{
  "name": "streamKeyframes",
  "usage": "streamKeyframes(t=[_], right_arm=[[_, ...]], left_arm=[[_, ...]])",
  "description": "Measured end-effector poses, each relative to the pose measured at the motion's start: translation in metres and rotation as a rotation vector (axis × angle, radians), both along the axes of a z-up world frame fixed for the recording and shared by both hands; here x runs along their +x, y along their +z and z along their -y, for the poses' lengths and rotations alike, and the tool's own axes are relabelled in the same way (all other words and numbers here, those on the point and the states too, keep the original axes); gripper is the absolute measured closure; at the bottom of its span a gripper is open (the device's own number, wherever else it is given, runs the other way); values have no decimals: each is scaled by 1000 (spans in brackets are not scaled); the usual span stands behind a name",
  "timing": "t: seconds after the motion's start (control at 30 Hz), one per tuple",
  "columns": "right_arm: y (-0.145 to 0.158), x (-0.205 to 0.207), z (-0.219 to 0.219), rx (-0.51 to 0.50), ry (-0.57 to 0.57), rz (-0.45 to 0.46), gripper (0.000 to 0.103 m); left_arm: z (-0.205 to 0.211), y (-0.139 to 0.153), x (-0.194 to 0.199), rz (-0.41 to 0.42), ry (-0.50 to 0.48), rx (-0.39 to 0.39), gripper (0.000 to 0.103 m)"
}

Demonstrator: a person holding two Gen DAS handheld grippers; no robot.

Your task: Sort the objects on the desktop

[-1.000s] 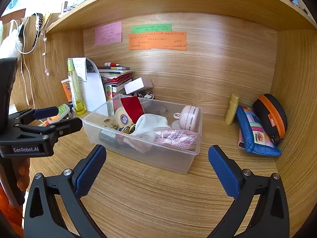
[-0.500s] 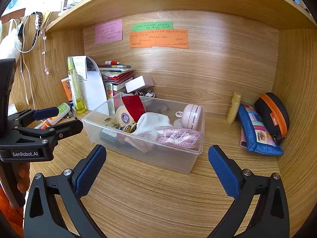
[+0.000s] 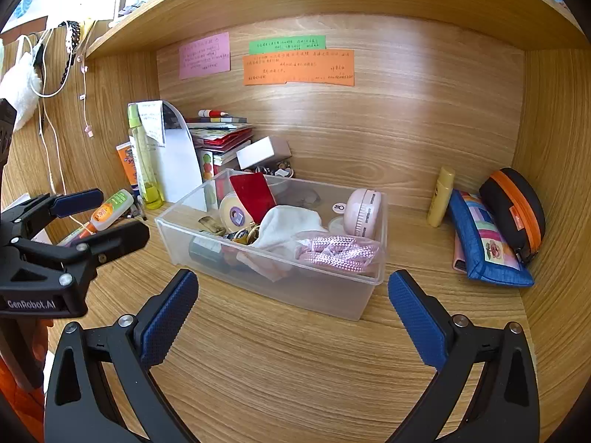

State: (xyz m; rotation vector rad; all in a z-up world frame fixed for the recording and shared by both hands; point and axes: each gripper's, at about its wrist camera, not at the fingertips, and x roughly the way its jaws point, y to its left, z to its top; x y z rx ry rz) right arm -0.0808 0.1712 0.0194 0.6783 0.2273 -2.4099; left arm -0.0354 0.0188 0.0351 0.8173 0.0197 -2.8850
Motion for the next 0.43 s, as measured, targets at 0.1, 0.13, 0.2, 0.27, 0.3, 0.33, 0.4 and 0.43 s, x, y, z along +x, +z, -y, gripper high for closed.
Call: streamKeyframes(t=[0.1, 0.13, 0.2, 0.27, 0.3, 0.33, 0.4, 0.43], right_arm=[[0, 0, 0, 1, -2, 0, 0], [0, -1, -1, 1, -4, 1, 0], [0, -1, -1, 2, -7, 3, 0], [0, -2, -1, 3, -10, 5, 0], [0, -3, -1, 2, -11, 8, 0], [0, -3, -1, 2, -13, 9, 0], [-1, -4, -1, 4, -17, 11, 0], [-2, -5, -1, 5, -20, 12, 0]], left_arm=[[-1, -3, -2, 17, -15, 16, 5], [-1, -4, -2, 21, -19, 21, 5], [-1, -5, -3, 23, -22, 23, 5], [0, -5, -2, 14, -21, 25, 5], [1, -5, -2, 8, -19, 26, 5], [2, -5, -2, 0, -11, 28, 5], [5, -5, -1, -9, -9, 38, 4], [7, -5, -2, -2, -7, 41, 4]])
